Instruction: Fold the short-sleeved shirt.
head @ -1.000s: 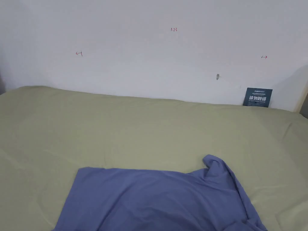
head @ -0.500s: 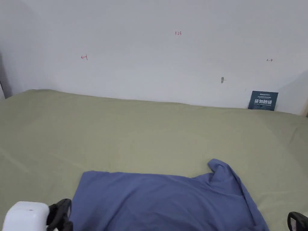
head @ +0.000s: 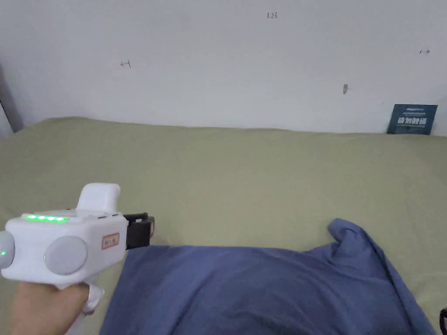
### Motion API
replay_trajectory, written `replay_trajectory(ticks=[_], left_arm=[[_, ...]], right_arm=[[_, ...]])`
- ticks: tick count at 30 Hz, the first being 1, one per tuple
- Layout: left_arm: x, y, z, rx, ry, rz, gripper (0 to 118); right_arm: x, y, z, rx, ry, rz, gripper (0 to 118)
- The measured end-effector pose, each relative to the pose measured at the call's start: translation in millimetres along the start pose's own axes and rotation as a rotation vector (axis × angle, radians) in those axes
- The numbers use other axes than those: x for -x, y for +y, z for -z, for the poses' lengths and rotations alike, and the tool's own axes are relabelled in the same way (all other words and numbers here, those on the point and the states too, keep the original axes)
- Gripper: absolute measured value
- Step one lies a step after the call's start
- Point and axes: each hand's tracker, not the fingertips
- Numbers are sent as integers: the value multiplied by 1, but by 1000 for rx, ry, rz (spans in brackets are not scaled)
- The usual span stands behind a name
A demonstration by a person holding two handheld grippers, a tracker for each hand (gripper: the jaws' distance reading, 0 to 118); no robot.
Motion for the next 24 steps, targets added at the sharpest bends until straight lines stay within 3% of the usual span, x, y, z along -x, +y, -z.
replay_trajectory(ticks=[3, 7, 12, 13, 14, 15, 16, 18, 19, 20, 22, 23, 24], left_arm=[[35, 15, 90, 209, -81, -71, 109], [48, 2, 156, 395, 64, -174, 109], [27, 1, 179, 528, 30, -78, 104], [23, 1, 180, 539, 45, -84, 88], [21, 1, 181, 533, 40, -95, 58], [27, -5, 185, 527, 51, -101, 21], [25, -5, 181, 508, 63, -101, 9], [25, -2, 180, 506, 41, -104, 8], [26, -8, 178, 499, 35, -88, 8], [27, -6, 178, 499, 30, -83, 8], [30, -3, 176, 496, 17, -84, 7], [39, -9, 181, 497, 10, -93, 7], [40, -9, 181, 492, 6, -95, 7]], right_arm=[[-4, -3, 13, 31, -6, 6, 0], [-11, -4, 22, 79, -15, -6, 0], [-24, 7, 38, 117, -16, 4, 0], [-27, 12, 47, 133, -14, 15, 0], [-31, 18, 57, 150, -10, 24, 0], [-35, 25, 68, 163, 13, 25, 0], [-43, 37, 84, 183, 29, 26, 0], [-52, 61, 125, 268, 49, 24, 0], [-58, 73, 150, 317, 64, 31, 13], [-63, 88, 175, 344, 69, 30, 40], [-75, 100, 233, 478, 96, 32, 110], [-79, 100, 263, 554, 86, 26, 114], [-89, 95, 286, 624, 89, 41, 112]])
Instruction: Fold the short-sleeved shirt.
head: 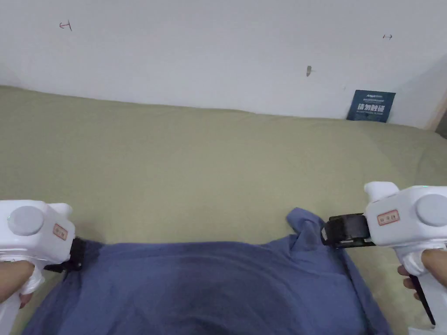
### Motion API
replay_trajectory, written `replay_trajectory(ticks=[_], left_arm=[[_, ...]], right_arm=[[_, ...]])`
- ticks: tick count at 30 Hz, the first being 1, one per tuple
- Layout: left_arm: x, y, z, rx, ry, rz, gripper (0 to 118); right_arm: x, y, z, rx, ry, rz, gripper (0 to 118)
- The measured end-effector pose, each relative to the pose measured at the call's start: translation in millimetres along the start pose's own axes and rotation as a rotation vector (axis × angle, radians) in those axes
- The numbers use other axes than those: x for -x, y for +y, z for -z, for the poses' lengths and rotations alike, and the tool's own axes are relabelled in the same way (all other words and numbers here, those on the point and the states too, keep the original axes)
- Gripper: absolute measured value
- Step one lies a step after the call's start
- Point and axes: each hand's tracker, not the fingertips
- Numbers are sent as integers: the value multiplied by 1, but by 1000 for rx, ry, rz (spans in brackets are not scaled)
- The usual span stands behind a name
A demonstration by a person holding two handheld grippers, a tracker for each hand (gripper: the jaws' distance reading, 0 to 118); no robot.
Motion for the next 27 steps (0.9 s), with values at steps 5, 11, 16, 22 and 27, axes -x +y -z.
replay_trajectory(ticks=[5, 11, 16, 22, 27], left_arm=[[-8, -4, -2, 4, -14, 7, 5], [-5, 5, 1, 10, -9, 48, 4], [-6, 6, -19, -51, -17, 61, 4], [-9, -15, -84, -186, -81, 130, 4], [-7, -65, -150, -256, -116, 136, 4]], right_arm=[[-29, 24, 82, 132, -39, 166, 92], [-13, 13, 63, 93, -82, 119, 43], [-2, 13, 22, -20, -63, 50, 0], [19, -13, -60, -115, -4, -36, 0], [18, -58, -120, -178, 24, -43, 0]])
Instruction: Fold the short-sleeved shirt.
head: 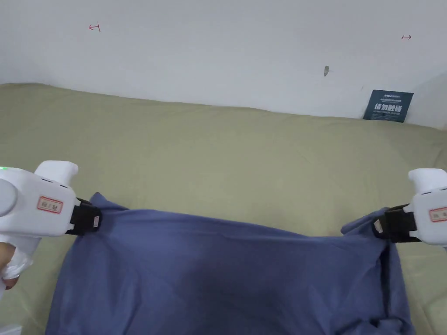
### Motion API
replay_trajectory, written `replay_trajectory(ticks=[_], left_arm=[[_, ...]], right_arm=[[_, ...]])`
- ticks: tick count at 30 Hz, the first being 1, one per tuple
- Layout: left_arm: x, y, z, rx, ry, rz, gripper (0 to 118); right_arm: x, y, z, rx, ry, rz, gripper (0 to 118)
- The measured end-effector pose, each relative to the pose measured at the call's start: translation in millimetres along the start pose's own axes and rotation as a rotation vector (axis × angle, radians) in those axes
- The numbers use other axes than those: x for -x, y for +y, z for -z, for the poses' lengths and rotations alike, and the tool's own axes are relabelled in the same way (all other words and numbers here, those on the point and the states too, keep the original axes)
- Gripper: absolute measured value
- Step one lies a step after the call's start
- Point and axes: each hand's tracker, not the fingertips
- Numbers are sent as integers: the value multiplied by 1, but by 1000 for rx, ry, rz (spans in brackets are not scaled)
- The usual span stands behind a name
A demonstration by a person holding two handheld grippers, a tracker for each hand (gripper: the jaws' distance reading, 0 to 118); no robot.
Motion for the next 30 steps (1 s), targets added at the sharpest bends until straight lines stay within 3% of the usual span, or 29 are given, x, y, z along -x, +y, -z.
replay_trajectory(ticks=[6, 10, 15, 22, 24, 25, 26, 27, 28, 29, 30], left_arm=[[-6, -71, -55, -25, -52, 25, 4], [8, -127, -65, -11, -77, -14, 4], [15, -199, -55, 53, -72, -17, 4], [43, -262, -39, 73, -117, -179, 4], [46, -265, -44, 55, -138, -218, 7], [46, -266, -46, 53, -133, -224, 18], [44, -266, -50, 49, -127, -226, 31], [42, -265, -56, 43, -118, -233, 45], [38, -263, -68, 27, -122, -246, 72], [35, -260, -78, 25, -117, -251, 88], [31, -257, -89, 18, -103, -260, 92]], right_arm=[[-2, -84, -66, -33, 13, 37, 0], [0, -154, -84, -10, 14, 111, 0], [7, -229, -82, 81, 35, 199, 0], [-1, -274, -56, 134, -24, 287, 0], [-2, -281, -54, 133, -39, 296, 0], [-3, -279, -60, 111, -16, 340, 2], [-2, -279, -63, 111, 1, 369, 13], [-1, -279, -68, 115, -4, 381, 34], [0, -275, -74, 109, 0, 369, 72], [2, -270, -80, 102, 9, 349, 88], [7, -267, -92, 70, 7, 323, 88]])
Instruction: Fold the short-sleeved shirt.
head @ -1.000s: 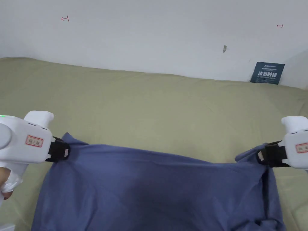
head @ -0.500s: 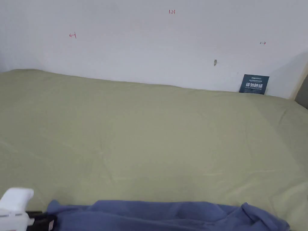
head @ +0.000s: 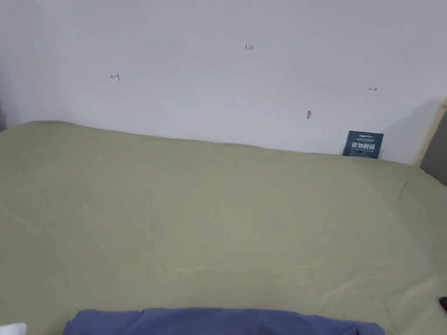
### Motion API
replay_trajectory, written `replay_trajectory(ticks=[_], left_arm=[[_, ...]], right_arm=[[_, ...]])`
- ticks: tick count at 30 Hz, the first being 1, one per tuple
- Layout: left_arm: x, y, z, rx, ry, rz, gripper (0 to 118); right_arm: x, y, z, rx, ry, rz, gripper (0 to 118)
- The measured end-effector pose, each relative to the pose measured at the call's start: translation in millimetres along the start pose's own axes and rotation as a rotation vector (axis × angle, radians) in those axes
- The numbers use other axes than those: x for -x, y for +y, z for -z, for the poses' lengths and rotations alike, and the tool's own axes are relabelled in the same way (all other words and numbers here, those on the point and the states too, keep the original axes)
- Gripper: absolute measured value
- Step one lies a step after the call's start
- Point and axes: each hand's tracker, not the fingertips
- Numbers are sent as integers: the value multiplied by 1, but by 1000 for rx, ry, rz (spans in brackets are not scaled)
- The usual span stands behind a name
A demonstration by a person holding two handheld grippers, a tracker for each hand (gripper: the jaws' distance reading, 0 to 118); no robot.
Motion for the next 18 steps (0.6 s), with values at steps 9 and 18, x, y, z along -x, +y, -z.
replay_trajectory(ticks=[9, 18], left_arm=[[-108, 13, -79, -399, 111, 235, 90], [-166, -25, -66, -490, 156, 244, 0]], right_arm=[[88, 25, -69, -441, -81, -246, 80], [128, -2, -65, -514, -71, -290, 0]])
